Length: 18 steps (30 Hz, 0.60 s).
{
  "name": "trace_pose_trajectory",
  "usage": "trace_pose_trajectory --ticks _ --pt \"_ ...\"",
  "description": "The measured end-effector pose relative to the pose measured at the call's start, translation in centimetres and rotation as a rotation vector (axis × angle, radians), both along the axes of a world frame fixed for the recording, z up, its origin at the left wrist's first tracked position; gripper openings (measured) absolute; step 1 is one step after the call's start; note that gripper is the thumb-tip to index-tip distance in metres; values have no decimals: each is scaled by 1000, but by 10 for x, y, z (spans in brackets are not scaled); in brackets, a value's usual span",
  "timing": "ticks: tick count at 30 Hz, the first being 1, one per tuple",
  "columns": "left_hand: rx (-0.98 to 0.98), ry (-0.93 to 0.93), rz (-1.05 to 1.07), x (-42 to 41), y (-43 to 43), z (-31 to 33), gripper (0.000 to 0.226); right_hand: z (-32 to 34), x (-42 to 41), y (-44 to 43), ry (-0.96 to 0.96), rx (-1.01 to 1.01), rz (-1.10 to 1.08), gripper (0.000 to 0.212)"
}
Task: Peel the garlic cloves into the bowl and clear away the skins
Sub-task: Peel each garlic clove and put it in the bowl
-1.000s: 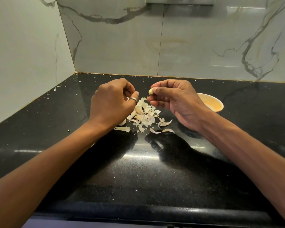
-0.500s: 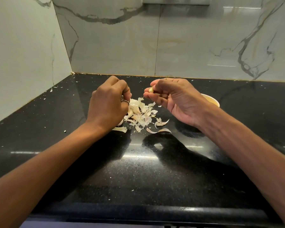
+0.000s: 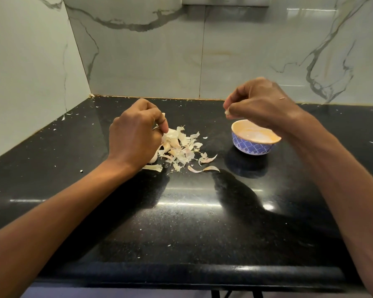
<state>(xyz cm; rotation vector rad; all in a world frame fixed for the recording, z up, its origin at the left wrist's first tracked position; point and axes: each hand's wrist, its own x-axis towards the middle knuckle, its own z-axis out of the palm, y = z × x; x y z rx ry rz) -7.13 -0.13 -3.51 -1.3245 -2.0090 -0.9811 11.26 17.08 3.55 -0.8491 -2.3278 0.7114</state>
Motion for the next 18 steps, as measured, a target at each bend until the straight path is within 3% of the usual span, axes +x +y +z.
trace_pose_trajectory --ticks 4,10,14,18 --pt "-4 3 -2 4 -2 2 26 12 14 8 -305 139 -55 19" --pt "17 21 9 3 -1 4 26 14 19 15 -558 168 -72 24" --pt "39 31 32 -2 0 5 27 15 20 15 -577 184 -15 16" --pt "56 26 56 -7 1 7 29 15 18 15 -402 245 -3 13"
